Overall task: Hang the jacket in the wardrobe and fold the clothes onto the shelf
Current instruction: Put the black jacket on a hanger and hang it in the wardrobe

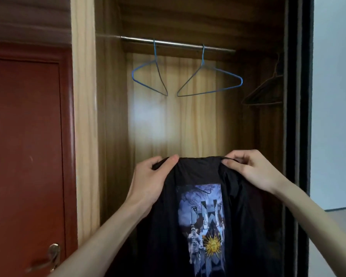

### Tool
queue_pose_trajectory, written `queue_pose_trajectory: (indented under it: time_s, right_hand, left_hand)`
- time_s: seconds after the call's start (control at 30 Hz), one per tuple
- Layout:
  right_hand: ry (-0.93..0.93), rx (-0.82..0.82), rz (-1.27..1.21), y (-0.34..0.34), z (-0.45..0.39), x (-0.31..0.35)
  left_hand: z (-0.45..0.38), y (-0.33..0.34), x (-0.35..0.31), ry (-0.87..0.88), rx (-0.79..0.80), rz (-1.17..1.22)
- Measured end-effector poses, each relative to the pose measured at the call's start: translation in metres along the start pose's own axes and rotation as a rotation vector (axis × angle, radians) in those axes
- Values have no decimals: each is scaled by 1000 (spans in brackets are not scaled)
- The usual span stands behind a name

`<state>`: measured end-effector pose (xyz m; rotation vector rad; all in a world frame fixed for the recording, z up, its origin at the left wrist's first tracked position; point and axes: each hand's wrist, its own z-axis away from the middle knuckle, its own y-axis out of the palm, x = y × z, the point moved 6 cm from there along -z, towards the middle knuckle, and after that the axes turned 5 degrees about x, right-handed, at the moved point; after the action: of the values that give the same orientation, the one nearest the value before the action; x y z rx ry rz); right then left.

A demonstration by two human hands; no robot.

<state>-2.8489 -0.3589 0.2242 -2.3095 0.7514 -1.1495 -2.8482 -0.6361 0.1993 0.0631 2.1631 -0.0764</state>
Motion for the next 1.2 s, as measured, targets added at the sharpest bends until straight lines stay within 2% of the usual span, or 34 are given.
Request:
queue_pose_trajectory:
  time_s: [0.13, 0.3, 0.4, 0.47, 0.6, 0.7, 0.77, 0.83, 0.97, 1.03, 1.1, 1.2]
  right_hand:
    - [-19, -7, 236, 8, -34, -22]
    - [-75, -2, 129, 27, -67, -32]
    - [-71, 136, 111, 38, -90, -27]
    - [-114, 203, 76, 42, -110, -7]
    - [-241, 38, -305, 25, -172, 87]
    - [-216, -65, -452, 16, -226, 161]
    - [-113, -8, -535, 22, -254, 196]
    - [-28, 71, -529, 35, -280, 218]
    - [-4, 227, -384, 68, -317, 241]
    - [-6, 245, -555, 81, -326, 245]
    - [46, 168, -792, 80, -326, 253]
    - [-97, 158, -861, 67, -324, 267]
  left_hand:
    - [-30, 9, -11, 49, 33, -151]
    - [-52, 8, -13, 31, 12, -178]
    - [-65, 4, -27, 65, -36, -204]
    - [-75, 4, -38, 74, -28, -290]
    - [-86, 9, -51, 100, -25, -516]
    - [-91, 6, -48, 85, -36, -600]
    - [-92, -1, -48, 73, -35, -626]
    - [-92, -9, -48, 56, -59, -642]
    - [-88, -23, -45, 12, -83, -623]
    - [-86, -27, -43, 7, -80, -606]
    - [-87, -29, -39, -5, -66, -591]
    - [-89, -31, -29, -68, -39, -565]
